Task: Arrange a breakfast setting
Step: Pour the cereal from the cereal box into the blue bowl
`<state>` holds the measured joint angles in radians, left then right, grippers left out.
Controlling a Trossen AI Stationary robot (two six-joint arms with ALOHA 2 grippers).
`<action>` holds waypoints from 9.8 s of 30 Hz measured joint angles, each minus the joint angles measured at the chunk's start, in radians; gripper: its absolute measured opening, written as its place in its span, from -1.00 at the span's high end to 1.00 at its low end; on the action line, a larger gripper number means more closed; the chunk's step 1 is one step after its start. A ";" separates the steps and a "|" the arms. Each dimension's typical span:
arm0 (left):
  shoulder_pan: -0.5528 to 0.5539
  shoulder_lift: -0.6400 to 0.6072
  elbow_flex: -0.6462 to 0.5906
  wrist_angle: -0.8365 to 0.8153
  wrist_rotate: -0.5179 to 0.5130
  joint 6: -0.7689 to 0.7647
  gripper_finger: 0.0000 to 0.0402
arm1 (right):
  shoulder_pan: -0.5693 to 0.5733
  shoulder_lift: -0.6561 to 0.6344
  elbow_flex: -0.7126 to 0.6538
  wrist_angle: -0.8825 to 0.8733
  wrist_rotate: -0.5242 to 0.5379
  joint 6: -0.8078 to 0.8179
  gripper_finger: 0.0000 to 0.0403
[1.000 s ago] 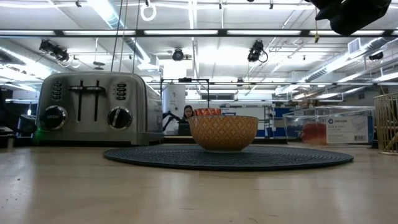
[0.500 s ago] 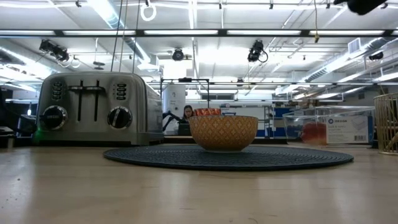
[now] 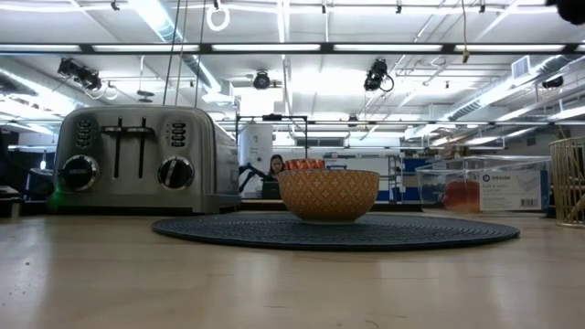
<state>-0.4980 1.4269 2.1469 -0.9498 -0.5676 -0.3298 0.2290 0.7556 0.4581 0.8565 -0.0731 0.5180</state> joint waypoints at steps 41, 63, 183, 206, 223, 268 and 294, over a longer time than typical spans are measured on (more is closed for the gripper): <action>0.105 0.140 -0.403 -0.099 0.002 -0.554 0.25 | 1.113 -0.291 -0.129 -0.144 1.281 -0.661 0.19; 0.106 0.142 -0.666 -0.045 0.049 -0.560 0.28 | 0.959 -0.161 -0.129 -0.151 1.502 -0.757 0.20; 0.075 0.142 -0.666 0.144 0.068 -0.538 0.28 | 0.312 -0.028 0.278 -1.335 0.673 -0.073 0.20; 0.074 0.142 -0.666 0.145 0.088 -0.544 0.28 | 0.202 0.061 0.440 -1.463 0.535 -0.217 0.20; 0.072 0.136 -0.666 0.108 0.165 -0.555 0.28 | 0.147 0.113 0.501 -1.496 0.491 -0.278 0.20; 0.087 0.095 -0.665 0.131 0.169 -0.609 0.28 | 0.173 0.087 0.486 -1.474 0.503 -0.278 0.20; 0.085 0.095 -0.666 0.145 0.169 -0.604 0.28 | 0.173 0.092 0.485 -1.465 0.520 -0.264 0.20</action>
<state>-0.4133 1.5223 1.4811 -0.8043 -0.3988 -0.9337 0.4019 0.8478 0.9436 -0.6083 0.4471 0.2541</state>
